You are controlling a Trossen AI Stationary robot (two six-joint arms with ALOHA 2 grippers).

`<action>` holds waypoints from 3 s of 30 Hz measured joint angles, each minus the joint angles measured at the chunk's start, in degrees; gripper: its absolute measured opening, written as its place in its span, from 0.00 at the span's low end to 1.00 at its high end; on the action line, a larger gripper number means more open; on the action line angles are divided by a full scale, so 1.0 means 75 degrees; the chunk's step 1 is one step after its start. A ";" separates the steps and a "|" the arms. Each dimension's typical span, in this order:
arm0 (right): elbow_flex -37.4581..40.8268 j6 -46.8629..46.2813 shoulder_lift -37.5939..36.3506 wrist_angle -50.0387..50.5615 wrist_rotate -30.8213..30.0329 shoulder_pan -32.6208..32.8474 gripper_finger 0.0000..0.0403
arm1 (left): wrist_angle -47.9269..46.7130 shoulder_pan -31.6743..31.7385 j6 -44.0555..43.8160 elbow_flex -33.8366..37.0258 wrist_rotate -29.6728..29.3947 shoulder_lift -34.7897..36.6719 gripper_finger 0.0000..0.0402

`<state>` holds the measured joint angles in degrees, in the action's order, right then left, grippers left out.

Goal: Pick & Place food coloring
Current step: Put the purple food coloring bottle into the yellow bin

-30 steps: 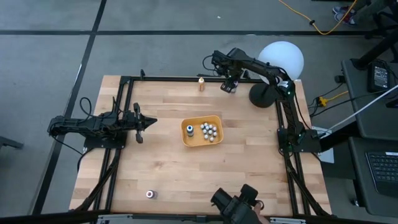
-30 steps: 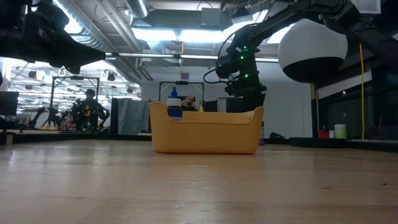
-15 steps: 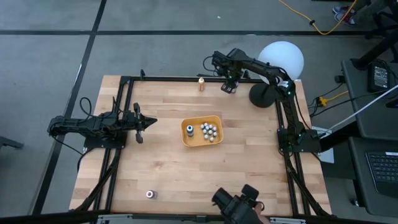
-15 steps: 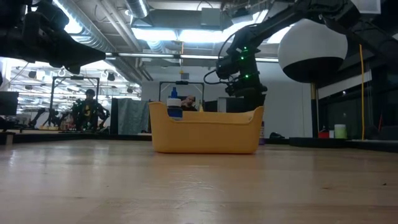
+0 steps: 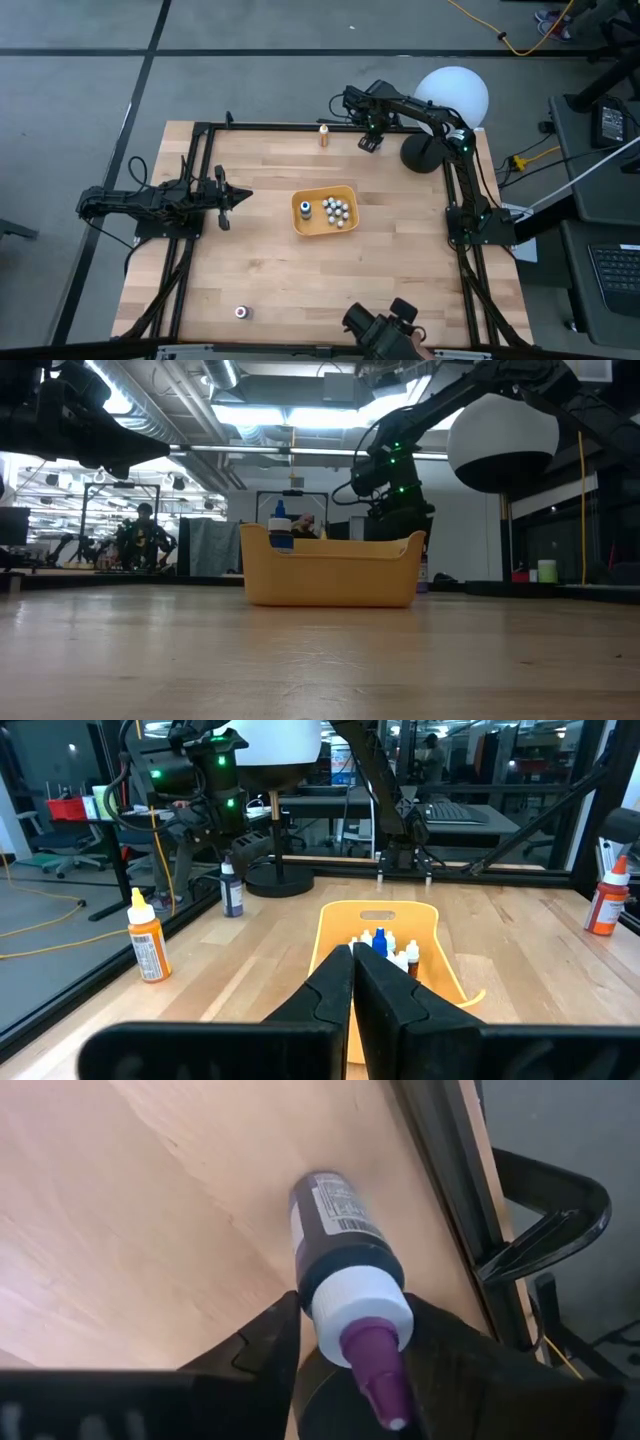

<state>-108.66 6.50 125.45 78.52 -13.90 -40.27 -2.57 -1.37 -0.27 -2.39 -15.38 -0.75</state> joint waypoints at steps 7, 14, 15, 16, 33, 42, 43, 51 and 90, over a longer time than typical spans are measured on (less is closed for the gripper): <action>-0.0003 0.0044 -0.0012 0.0024 -0.0014 0.0064 0.31 | 0.0002 0.0002 0.0002 0.0000 0.0000 0.0000 0.02; -0.0643 0.0329 0.0017 0.0230 -0.0136 0.0340 0.32 | 0.0002 0.0003 0.0001 0.0000 0.0000 -0.0001 0.02; -0.0855 0.0373 0.0017 0.0298 -0.0133 0.0405 0.33 | 0.0000 0.0002 -0.0001 0.0000 0.0000 -0.0001 0.02; -0.1092 0.0398 0.0017 0.0363 -0.0133 0.0474 0.33 | 0.0003 0.0000 -0.0001 0.0000 0.0000 -0.0001 0.02; -0.2719 0.1404 -0.1712 0.1145 0.2520 0.2113 0.31 | 0.0006 0.0003 0.0002 0.0000 -0.0001 0.0000 0.02; -0.2722 0.0568 -0.2693 0.1536 0.2345 0.3422 0.32 | 0.0009 0.0003 -0.0001 0.0000 0.0000 0.0002 0.03; -0.2722 0.0401 -0.2756 0.1538 0.2318 0.3599 0.32 | 0.0010 0.0003 0.0001 0.0000 -0.0003 0.0002 0.02; -0.2719 -0.1077 -0.2653 0.1533 0.2327 0.5220 0.31 | 0.0015 0.0003 -0.0001 0.0000 0.0000 0.0002 0.02; -0.3389 0.1749 0.0448 0.1441 0.0776 0.6021 0.31 | 0.0015 0.0001 -0.0001 0.0000 -0.0002 0.0001 0.02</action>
<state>-134.08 19.62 128.81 89.32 -8.08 4.89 -2.46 -1.36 -0.27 -2.39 -15.39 -0.75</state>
